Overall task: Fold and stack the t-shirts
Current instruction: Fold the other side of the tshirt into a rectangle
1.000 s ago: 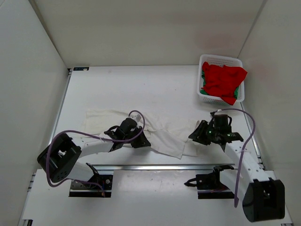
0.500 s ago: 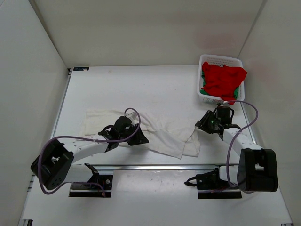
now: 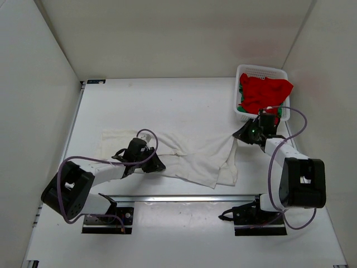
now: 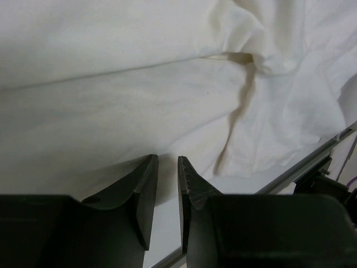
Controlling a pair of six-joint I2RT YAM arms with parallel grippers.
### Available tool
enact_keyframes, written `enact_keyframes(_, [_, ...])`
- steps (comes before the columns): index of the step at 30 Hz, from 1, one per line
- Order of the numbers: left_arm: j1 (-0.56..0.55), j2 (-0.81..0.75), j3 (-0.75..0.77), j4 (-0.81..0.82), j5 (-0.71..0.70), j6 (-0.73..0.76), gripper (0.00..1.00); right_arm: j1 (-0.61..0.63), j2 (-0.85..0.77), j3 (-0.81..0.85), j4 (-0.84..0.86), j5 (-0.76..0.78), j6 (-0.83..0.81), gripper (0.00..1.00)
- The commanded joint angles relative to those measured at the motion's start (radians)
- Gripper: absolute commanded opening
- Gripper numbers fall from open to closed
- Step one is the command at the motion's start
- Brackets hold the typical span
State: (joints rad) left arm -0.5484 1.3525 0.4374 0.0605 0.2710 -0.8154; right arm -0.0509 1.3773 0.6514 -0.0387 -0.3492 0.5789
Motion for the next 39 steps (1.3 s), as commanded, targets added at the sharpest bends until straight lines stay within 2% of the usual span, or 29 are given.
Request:
enact_keyframes(1, [0.010, -0.038, -0.034, -0.008, 0.004, 0.025, 0.33, -0.027, 0.055, 0.119, 0.040, -0.011, -0.022, 0.00])
enact_keyframes(3, [0.033, -0.064, -0.061, -0.007, 0.002, 0.033, 0.32, -0.030, 0.129, 0.175, 0.014, -0.004, -0.039, 0.02])
enact_keyframes(4, [0.039, -0.078, -0.072, -0.016, -0.004, 0.038, 0.33, -0.026, 0.158, 0.188, 0.011, 0.001, -0.050, 0.06])
enact_keyframes(6, [0.050, -0.093, -0.081, -0.030, 0.002, 0.042, 0.33, -0.032, 0.173, 0.183, 0.020, 0.004, -0.048, 0.23])
enact_keyframes(9, [0.061, -0.133, -0.066, -0.057, -0.003, 0.056, 0.33, -0.038, 0.163, 0.166, 0.054, -0.007, -0.044, 0.40])
enact_keyframes(10, [0.059, -0.147, -0.057, -0.060, -0.006, 0.056, 0.33, -0.037, 0.142, 0.178, 0.043, -0.014, -0.048, 0.42])
enact_keyframes(14, [0.067, -0.190, -0.040, -0.111, -0.013, 0.061, 0.34, 0.029, 0.004, 0.143, -0.079, 0.029, -0.080, 0.33])
enact_keyframes(16, [0.058, -0.190, -0.037, -0.093, 0.002, 0.039, 0.34, 0.065, -0.093, 0.049, -0.081, 0.027, -0.065, 0.25])
enact_keyframes(19, [-0.001, -0.153, -0.023, -0.035, -0.001, 0.003, 0.33, 0.072, -0.136, -0.056, -0.032, 0.026, -0.036, 0.23])
enact_keyframes(21, [-0.047, -0.107, -0.011, 0.004, -0.006, -0.013, 0.33, 0.052, -0.115, -0.078, 0.009, -0.017, -0.021, 0.25])
enact_keyframes(24, [-0.082, -0.063, 0.011, 0.039, -0.021, -0.033, 0.33, 0.054, -0.048, -0.040, 0.007, -0.001, -0.040, 0.32])
enact_keyframes(28, [-0.090, -0.029, 0.012, 0.087, -0.035, -0.047, 0.33, 0.083, 0.018, -0.027, 0.008, 0.006, -0.039, 0.32])
enact_keyframes(31, [-0.085, 0.007, 0.008, 0.099, -0.016, -0.039, 0.33, 0.102, -0.009, -0.051, 0.000, 0.076, -0.036, 0.32])
enact_keyframes(39, [-0.061, 0.010, -0.043, 0.105, -0.016, -0.022, 0.33, 0.098, 0.049, -0.052, 0.011, 0.001, -0.013, 0.24])
